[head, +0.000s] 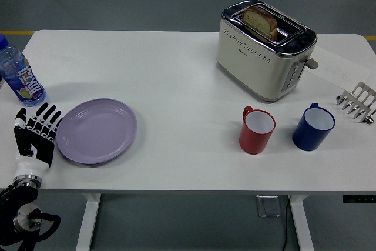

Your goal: Push plate across desktop

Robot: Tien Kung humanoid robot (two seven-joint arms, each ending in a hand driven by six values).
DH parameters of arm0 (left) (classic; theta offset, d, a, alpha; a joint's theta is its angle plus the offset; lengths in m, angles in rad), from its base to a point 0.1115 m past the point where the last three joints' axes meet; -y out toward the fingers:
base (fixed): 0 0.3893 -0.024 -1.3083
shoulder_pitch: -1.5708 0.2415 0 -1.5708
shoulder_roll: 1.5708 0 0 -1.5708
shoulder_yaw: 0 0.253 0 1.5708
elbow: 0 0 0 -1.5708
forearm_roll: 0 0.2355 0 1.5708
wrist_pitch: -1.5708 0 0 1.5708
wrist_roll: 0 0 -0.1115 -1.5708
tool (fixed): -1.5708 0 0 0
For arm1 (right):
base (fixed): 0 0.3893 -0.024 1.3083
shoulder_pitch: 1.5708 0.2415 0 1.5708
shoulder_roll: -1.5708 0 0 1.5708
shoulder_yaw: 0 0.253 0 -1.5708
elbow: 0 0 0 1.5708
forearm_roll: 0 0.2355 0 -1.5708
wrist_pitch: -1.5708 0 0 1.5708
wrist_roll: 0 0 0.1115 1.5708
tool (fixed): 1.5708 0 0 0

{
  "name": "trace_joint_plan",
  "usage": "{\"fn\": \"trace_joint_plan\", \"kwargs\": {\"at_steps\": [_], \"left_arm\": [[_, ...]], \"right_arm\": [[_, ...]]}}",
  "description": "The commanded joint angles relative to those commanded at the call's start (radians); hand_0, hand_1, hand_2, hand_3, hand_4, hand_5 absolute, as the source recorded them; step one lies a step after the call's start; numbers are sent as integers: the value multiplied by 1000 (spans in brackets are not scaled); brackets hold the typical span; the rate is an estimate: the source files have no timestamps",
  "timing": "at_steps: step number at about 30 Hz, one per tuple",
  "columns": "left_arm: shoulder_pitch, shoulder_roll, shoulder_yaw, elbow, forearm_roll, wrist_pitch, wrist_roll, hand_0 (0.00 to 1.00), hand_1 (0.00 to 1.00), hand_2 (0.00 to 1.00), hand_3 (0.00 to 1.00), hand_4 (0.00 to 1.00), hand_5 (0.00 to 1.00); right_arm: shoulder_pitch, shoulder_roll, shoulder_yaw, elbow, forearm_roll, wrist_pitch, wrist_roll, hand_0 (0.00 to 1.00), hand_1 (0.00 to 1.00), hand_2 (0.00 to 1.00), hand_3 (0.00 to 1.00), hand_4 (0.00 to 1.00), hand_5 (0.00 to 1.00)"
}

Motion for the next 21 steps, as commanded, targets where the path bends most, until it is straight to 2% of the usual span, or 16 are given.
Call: {"fn": "trace_joint_plan", "kwargs": {"at_steps": [12, 21], "left_arm": [[-21, -33, 15, 5, -5, 2, -5, 754, 782, 752, 676, 584, 998], [-31, -39, 70, 6, -51, -2, -11, 753, 782, 751, 675, 585, 998]], "right_arm": [[8, -3, -4, -2, 5, 3, 6, 577, 517, 609, 567, 218, 532], [12, -5, -3, -3, 5, 2, 8, 577, 517, 609, 566, 219, 530]]}}
